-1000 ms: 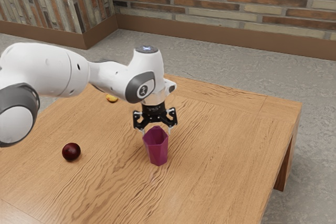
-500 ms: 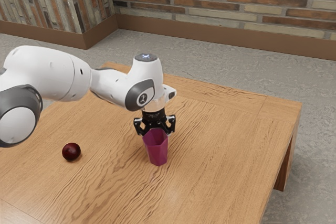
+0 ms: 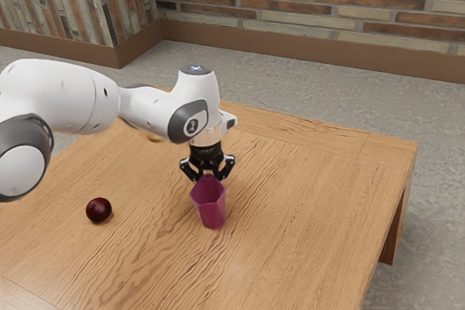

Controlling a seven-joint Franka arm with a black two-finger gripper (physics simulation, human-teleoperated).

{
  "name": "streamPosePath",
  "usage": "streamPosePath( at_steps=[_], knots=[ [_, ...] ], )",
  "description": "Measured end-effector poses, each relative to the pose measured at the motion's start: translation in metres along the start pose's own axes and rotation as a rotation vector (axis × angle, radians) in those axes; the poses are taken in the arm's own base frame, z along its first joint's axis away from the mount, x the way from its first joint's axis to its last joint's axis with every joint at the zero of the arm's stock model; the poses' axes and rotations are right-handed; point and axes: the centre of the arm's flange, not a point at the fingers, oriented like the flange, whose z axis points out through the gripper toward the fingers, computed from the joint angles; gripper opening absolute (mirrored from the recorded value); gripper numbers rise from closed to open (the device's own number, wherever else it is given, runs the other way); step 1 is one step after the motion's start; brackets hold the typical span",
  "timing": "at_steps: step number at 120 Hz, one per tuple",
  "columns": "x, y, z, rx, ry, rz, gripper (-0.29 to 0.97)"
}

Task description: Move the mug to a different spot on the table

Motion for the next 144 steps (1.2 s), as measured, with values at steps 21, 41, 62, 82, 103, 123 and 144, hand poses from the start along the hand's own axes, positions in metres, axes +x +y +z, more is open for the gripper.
streamPosePath(
  at_steps=[21, 41, 62, 82, 103, 123, 144],
  knots=[
    [0.009, -0.006, -0.019, 0.021, -0.032, -0.018, 0.02],
    [0.019, -0.017, -0.032, 0.042, -0.084, -0.048, -0.02],
    [0.039, -0.053, -0.03, 0.048, -0.206, -0.135, -0.05],
    [0.059, -0.086, -0.021, 0.017, -0.325, -0.206, -0.06],
    [0.087, -0.117, -0.022, -0.051, -0.421, -0.264, -0.07],
    [0.1, -0.129, -0.022, -0.089, -0.468, -0.266, -0.07],
    [0.112, -0.139, -0.031, -0.106, -0.461, -0.252, -0.08]
  ],
)
